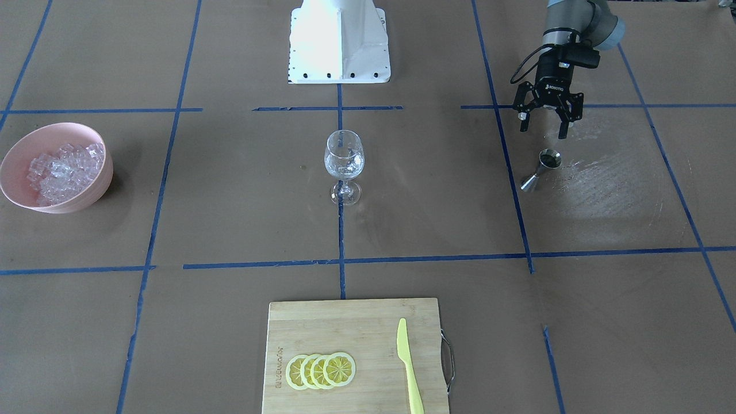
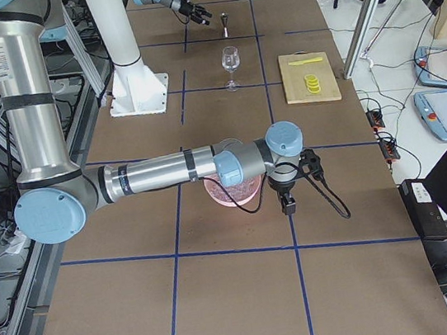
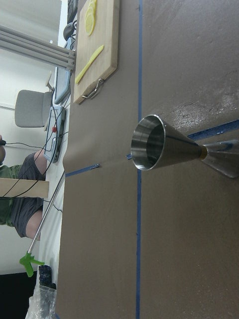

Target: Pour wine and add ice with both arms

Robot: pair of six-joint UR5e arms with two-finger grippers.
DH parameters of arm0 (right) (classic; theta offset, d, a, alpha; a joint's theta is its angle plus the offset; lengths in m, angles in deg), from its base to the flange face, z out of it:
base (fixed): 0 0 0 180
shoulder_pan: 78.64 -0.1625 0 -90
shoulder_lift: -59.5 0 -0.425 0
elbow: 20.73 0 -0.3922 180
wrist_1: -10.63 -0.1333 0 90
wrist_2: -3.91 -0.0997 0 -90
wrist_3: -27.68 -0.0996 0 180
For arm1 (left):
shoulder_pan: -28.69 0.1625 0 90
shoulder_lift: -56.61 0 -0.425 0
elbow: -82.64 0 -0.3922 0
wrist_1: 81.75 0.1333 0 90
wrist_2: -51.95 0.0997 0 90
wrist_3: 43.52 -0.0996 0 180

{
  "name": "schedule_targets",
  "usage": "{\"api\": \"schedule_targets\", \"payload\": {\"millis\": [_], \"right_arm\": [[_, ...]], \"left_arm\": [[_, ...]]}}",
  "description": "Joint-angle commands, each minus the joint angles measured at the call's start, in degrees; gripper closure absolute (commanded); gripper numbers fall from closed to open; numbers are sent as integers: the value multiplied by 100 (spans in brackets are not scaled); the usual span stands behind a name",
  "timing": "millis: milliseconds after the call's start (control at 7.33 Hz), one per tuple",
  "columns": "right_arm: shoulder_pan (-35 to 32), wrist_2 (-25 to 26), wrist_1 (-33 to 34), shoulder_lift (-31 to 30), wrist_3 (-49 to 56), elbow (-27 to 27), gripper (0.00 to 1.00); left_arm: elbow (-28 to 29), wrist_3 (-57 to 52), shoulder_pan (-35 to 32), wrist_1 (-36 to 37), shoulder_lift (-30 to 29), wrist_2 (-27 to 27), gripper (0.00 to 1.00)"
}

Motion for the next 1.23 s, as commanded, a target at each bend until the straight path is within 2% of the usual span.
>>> {"api": "schedule_targets", "payload": {"millis": [0, 273, 1092], "right_arm": [[0, 0, 0, -21, 0, -10, 0], [0, 0, 0, -21, 0, -19, 0], [0, 0, 0, -21, 9, 16, 0]], "left_arm": [[397, -65, 1, 0, -418, 350, 2], [599, -329, 1, 0, -690, 551, 3], [1091, -391, -446, 0, -840, 544, 3]]}}
